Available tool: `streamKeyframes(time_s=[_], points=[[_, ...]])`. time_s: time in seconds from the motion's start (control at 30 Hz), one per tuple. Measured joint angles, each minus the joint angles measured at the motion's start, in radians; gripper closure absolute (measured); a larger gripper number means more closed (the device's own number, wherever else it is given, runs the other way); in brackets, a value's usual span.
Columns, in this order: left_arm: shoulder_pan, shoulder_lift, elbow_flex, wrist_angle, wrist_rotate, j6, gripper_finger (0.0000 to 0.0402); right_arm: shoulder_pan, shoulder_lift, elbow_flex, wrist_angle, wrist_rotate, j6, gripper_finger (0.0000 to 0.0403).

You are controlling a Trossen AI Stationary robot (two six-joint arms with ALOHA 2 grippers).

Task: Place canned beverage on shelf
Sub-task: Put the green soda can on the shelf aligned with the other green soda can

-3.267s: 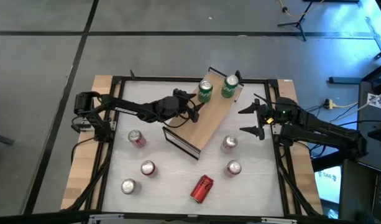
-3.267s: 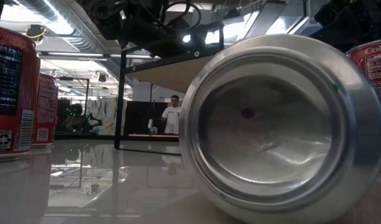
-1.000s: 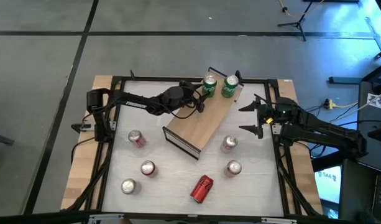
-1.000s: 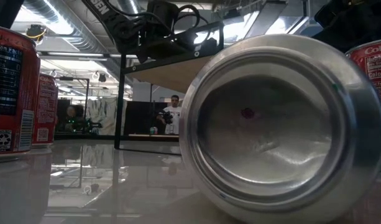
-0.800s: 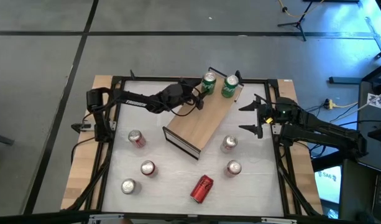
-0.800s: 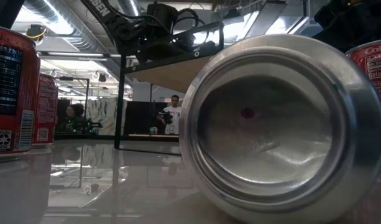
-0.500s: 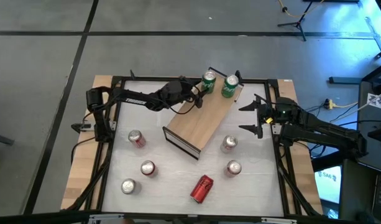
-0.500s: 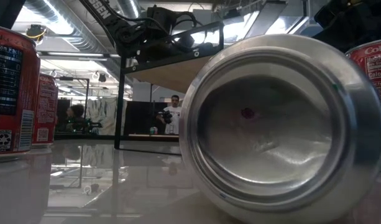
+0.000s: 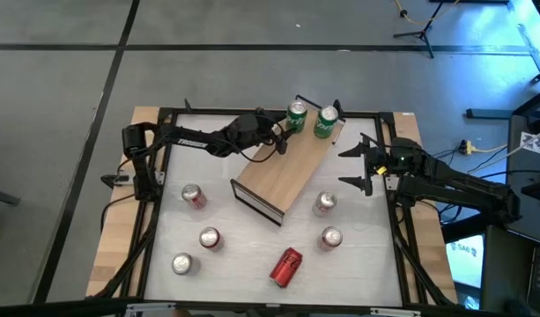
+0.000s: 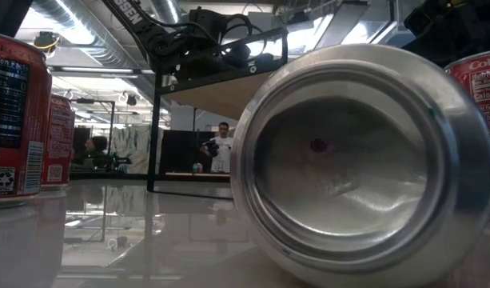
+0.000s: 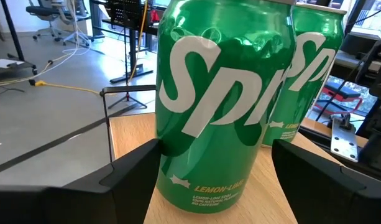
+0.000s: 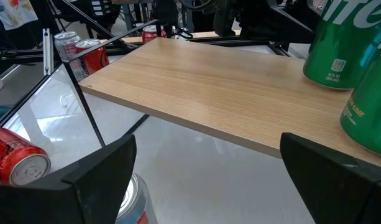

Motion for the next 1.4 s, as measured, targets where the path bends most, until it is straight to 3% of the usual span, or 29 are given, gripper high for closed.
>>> streamKeyframes(time_s=[1.4], points=[[0.019,0.001,0.044,0.038,-0.019,0.027,0.0104,0.000,0.000,0.000,0.001,0.000,0.000,0.0011]])
